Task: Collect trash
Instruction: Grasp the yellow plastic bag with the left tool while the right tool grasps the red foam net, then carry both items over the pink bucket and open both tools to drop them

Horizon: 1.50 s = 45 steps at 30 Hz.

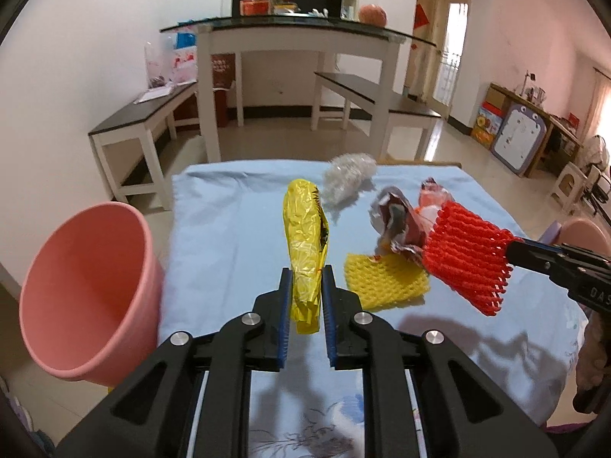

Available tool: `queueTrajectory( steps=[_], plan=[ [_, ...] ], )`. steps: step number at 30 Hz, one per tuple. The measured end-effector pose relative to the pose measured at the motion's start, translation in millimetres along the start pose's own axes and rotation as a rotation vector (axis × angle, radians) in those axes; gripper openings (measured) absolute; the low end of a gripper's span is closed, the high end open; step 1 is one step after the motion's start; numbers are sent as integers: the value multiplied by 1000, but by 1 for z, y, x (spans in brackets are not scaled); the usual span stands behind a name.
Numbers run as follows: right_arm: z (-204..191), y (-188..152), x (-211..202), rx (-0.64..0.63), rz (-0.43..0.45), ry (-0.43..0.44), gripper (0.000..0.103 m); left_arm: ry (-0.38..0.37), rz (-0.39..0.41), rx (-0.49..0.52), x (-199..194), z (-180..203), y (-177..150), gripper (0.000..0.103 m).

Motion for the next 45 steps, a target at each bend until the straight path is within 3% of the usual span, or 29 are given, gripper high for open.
queueTrajectory(
  steps=[26,45],
  plan=[
    [-134,70,82,-207,31,118,7,245,84,-252,-42,-116,-4,15],
    [-230,78,176,-353,-57,154,7,366,14,-406,-35,-197,-37,15]
  ],
)
Point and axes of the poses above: each gripper's, at about its wrist camera, not at the fingertips, and x roughly the way its jaws point, z to its right, y to its top, the point moved 1 cm from there along x, roughly the way its jaws point, and after that the axes turned 5 degrees about y, right-handed, at the moved point
